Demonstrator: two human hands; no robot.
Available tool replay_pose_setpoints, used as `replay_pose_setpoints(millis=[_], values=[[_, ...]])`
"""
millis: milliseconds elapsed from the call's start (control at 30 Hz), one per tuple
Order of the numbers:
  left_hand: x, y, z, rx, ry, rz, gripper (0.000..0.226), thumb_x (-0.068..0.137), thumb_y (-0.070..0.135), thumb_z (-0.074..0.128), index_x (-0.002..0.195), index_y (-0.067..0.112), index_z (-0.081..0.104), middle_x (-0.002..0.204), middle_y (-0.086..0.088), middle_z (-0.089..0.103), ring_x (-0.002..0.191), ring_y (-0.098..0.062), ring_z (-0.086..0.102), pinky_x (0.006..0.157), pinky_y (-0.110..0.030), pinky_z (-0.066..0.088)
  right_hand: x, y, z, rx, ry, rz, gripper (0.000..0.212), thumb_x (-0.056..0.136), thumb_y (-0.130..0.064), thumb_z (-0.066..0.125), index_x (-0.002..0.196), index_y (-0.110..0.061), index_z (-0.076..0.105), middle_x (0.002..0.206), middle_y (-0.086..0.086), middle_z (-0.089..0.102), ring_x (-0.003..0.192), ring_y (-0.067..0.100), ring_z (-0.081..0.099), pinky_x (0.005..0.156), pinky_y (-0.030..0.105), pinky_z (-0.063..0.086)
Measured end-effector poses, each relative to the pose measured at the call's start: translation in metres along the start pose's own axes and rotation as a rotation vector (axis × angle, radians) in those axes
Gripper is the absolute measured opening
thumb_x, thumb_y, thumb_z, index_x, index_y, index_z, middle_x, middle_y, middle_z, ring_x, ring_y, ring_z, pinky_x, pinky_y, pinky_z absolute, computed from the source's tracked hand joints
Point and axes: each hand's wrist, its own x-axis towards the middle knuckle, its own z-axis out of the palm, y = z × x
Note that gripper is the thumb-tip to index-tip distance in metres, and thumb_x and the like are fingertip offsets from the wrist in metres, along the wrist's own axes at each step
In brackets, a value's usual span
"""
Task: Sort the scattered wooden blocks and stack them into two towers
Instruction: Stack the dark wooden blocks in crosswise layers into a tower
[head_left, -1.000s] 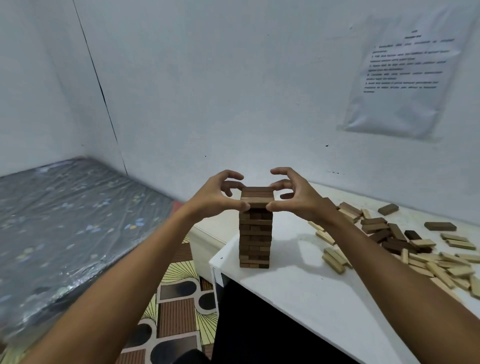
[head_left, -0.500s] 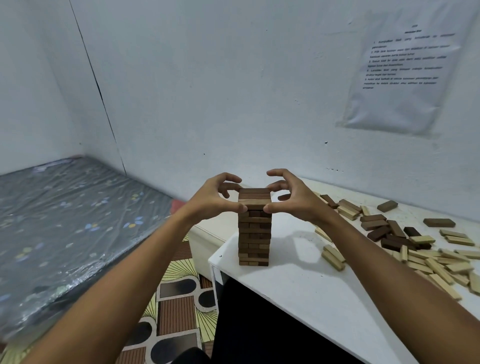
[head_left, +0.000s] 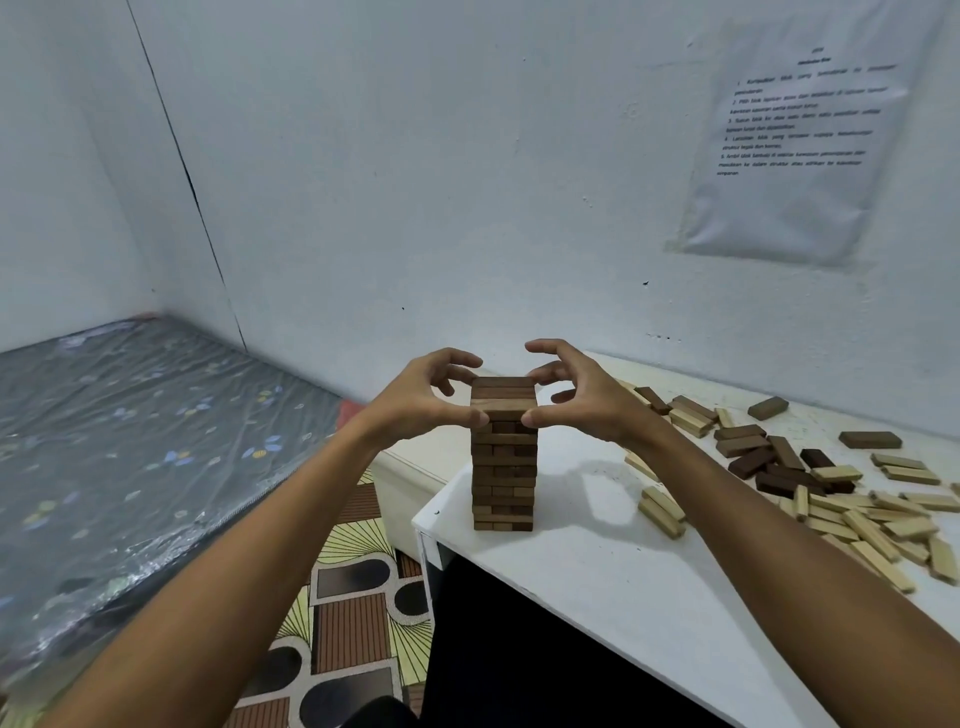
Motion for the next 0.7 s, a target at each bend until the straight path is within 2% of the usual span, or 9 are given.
replay_pose_setpoints(millis=[133, 300, 400, 500, 567, 700], values=[[0.0, 0.001, -0.001, 0.048, -0.037, 0.002, 0.076, 0.051, 0.06, 0.074, 0.122, 0.039, 0.054, 0.117, 0.011, 0.062, 0.107, -0.01, 0.055, 0.081, -0.023, 0.046, 0.001, 0.0, -0.003, -0.03, -0.032, 0.008, 0.089, 0.06, -0.04, 0.081, 0.138, -0.036, 0.039, 0.119, -0.006, 0.058, 0.12, 0.006, 0.049, 0.096, 0.03, 0.046], [0.01, 0.019, -0.002, 0.114, -0.006, 0.041, 0.072, 0.062, 0.072, 0.062, 0.123, 0.034, 0.055, 0.125, 0.008, 0.059, 0.112, -0.007, 0.056, 0.089, -0.027, 0.046, -0.003, -0.001, -0.021, -0.01, -0.002, 0.046, 0.067, 0.074, -0.049, 0.067, 0.136, -0.035, 0.046, 0.125, -0.006, 0.058, 0.114, 0.008, 0.056, 0.1, 0.036, 0.047], [0.025, 0.039, 0.003, 0.236, 0.02, 0.095, 0.062, 0.075, 0.06, 0.067, 0.127, 0.029, 0.054, 0.128, 0.006, 0.057, 0.115, -0.011, 0.052, 0.092, -0.03, 0.045, -0.01, -0.005, -0.038, -0.064, 0.05, 0.053, 0.059, 0.081, -0.048, 0.065, 0.135, -0.031, 0.049, 0.128, -0.003, 0.057, 0.111, 0.008, 0.058, 0.095, 0.033, 0.048], [0.043, 0.064, 0.02, 0.363, 0.003, 0.192, 0.053, 0.084, 0.046, 0.07, 0.131, 0.026, 0.052, 0.132, 0.003, 0.055, 0.118, -0.013, 0.049, 0.087, -0.026, 0.039, -0.022, -0.002, -0.062, -0.134, 0.096, 0.078, 0.048, 0.088, -0.041, 0.065, 0.133, -0.03, 0.051, 0.127, -0.004, 0.057, 0.111, 0.01, 0.059, 0.088, 0.032, 0.051], [0.053, 0.083, 0.036, 0.408, -0.035, 0.246, 0.054, 0.085, 0.044, 0.069, 0.132, 0.024, 0.051, 0.134, 0.001, 0.054, 0.118, -0.014, 0.049, 0.086, -0.025, 0.038, -0.033, 0.0, -0.079, -0.163, 0.12, 0.107, 0.044, 0.088, -0.042, 0.065, 0.129, -0.03, 0.054, 0.125, -0.004, 0.058, 0.11, 0.011, 0.061, 0.081, 0.03, 0.052], [0.065, 0.112, 0.079, 0.423, -0.134, 0.314, 0.055, 0.085, 0.044, 0.07, 0.132, 0.023, 0.051, 0.136, -0.001, 0.053, 0.116, -0.016, 0.05, 0.085, -0.025, 0.039, -0.06, 0.009, -0.11, -0.212, 0.17, 0.174, 0.044, 0.09, -0.037, 0.065, 0.13, -0.021, 0.056, 0.122, 0.0, 0.058, 0.108, 0.014, 0.061, 0.082, 0.024, 0.051]])
